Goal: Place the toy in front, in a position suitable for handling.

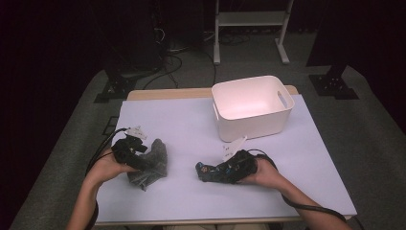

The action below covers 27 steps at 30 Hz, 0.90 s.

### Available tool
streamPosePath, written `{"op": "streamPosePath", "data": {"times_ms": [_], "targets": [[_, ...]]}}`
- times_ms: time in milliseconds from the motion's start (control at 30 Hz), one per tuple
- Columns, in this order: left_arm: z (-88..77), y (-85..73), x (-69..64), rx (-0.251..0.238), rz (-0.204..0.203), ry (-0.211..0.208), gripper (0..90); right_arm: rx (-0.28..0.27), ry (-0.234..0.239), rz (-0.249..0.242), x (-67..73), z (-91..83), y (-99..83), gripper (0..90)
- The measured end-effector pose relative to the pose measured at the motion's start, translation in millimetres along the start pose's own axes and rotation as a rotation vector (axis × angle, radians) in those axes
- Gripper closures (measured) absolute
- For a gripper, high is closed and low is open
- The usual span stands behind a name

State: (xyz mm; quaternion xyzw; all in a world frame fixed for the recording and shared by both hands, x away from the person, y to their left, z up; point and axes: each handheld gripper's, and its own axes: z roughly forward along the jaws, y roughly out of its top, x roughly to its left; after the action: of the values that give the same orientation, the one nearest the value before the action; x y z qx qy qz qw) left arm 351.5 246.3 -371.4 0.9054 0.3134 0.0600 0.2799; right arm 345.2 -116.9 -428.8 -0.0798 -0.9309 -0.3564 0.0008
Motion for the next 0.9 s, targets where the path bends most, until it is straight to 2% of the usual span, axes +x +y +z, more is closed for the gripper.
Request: {"op": "streamPosePath", "data": {"times_ms": [100,233,367,600,667,767,900], "targets": [[0.2,0.6,-0.8,0.004,0.001,-0.001,18.9,0.020,-0.039,0.001,-11.2,-9.7,-4.4,55.3],[1.7,0.4,0.2,0.008,-0.005,-0.004,18.9,0.019,-0.071,0.019,-29.5,-21.8,-12.0,55.2],[3.9,0.9,0.4,0.010,-0.002,-0.013,18.9,0.024,-0.090,0.038,-42.6,-21.8,-20.9,55.2],[5.6,1.1,-0.1,0.016,-0.002,-0.020,18.8,-0.030,-0.084,0.066,-39.9,-19.5,-29.0,53.0],[6.0,0.9,-0.8,0.017,-0.004,-0.021,18.7,-0.048,-0.066,0.098,-37.5,-20.9,-29.6,49.6],[5.9,1.0,-1.7,0.018,0.002,-0.021,18.1,-0.053,-0.055,0.113,-33.7,-21.5,-28.6,43.9],[4.4,1.6,-3.5,0.016,0.002,-0.019,18.0,-0.051,-0.053,0.117,-31.2,-22.8,-27.0,42.3]]}}
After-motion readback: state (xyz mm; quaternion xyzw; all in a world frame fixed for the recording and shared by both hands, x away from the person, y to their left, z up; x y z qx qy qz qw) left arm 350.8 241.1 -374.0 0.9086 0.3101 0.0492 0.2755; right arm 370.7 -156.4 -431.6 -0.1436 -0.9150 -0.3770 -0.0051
